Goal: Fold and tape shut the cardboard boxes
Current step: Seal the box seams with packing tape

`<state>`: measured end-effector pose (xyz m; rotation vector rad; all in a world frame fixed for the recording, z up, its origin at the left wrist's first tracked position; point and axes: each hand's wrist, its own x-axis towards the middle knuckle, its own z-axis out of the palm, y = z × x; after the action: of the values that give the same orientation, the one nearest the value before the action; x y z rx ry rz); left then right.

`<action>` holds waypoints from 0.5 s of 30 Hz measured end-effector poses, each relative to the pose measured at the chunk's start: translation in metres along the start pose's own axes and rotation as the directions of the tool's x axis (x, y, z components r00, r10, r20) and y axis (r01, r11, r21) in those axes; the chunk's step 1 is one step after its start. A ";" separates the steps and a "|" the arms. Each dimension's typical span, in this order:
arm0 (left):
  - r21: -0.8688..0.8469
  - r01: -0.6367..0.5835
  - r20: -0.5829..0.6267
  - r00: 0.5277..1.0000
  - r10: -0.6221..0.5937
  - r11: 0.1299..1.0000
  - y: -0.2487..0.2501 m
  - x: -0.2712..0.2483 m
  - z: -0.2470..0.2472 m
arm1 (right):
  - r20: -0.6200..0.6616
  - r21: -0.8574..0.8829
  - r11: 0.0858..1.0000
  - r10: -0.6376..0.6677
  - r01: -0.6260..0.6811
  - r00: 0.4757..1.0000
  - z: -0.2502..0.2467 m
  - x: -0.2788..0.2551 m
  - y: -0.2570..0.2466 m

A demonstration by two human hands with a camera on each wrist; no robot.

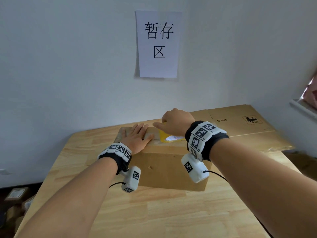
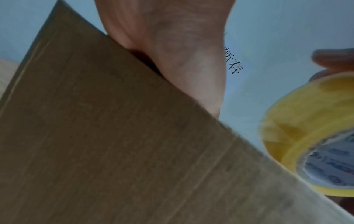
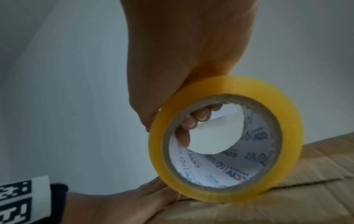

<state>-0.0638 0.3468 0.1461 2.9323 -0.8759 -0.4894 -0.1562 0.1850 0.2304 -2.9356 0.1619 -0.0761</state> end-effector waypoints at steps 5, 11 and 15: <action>0.060 -0.033 0.022 0.999 0.031 0.998 -0.037 0.008 -0.008 | 0.009 0.194 0.981 0.016 -0.017 1.000 0.009 0.006 -0.012; 0.106 -0.060 0.042 0.998 0.056 0.993 -0.046 0.014 -0.018 | -0.011 0.261 0.962 0.084 -0.079 0.996 0.018 0.010 -0.026; 0.108 -0.070 0.047 0.997 0.066 0.992 -0.047 0.015 -0.019 | 0.011 0.191 0.968 0.161 -0.160 0.987 0.013 0.013 -0.030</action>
<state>-0.0213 0.3767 0.1534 2.9877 -1.0362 -0.5187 -0.1391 0.2154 0.2243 -2.7197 0.3707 -0.0701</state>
